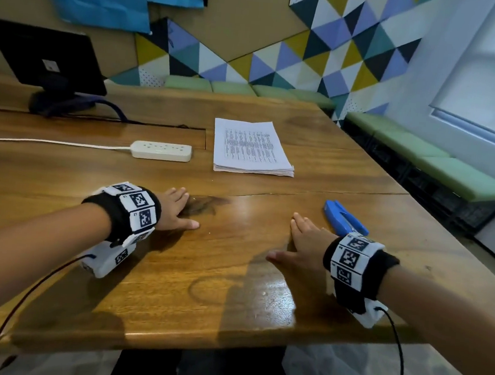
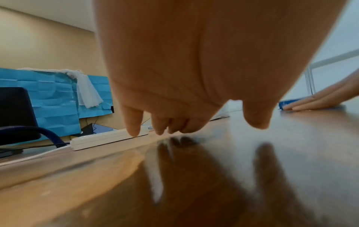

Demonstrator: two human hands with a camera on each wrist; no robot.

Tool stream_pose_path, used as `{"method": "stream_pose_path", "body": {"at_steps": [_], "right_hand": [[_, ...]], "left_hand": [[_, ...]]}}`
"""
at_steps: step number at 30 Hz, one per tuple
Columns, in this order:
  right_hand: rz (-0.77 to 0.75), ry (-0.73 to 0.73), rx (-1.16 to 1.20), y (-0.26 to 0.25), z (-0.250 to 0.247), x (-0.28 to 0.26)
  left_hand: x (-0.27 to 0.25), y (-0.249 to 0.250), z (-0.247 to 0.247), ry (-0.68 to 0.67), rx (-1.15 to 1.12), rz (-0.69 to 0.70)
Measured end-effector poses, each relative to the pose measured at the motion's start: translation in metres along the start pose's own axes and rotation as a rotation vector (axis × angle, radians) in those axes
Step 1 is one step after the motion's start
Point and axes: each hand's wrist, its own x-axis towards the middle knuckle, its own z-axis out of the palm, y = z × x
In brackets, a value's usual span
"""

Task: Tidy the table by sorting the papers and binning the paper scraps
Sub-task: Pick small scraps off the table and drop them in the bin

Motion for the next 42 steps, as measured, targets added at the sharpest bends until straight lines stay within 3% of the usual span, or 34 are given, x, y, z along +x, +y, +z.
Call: {"method": "stream_pose_path", "body": {"at_steps": [3,14,22,26,31,34,38,42], "right_hand": [[-0.053,0.005,-0.035,-0.017,-0.007,0.006],[-0.399,-0.104,-0.120,-0.081,-0.032,-0.004],[-0.260,-0.071,-0.141,-0.073,-0.046,0.027],[-0.299,-0.077,-0.171,-0.080,-0.047,0.032],[-0.502,-0.051,-0.269,-0.086,-0.034,0.018],[-0.515,-0.051,-0.235,-0.082,-0.034,0.013],[-0.446,-0.086,-0.148,-0.066,-0.037,0.011],[-0.354,-0.102,-0.177,-0.049,-0.035,0.006]], "left_hand": [[0.000,0.005,0.003,-0.004,0.005,0.034],[-0.035,0.032,0.006,-0.058,0.069,0.353],[-0.017,-0.009,0.009,-0.040,0.036,0.117],[-0.022,0.010,0.022,-0.033,0.040,0.136],[-0.036,0.037,0.033,0.003,0.038,0.215],[-0.049,0.034,0.034,-0.033,0.036,0.232],[-0.068,-0.004,0.028,-0.036,-0.071,0.135],[-0.081,-0.084,0.035,-0.010,-0.115,-0.090]]}}
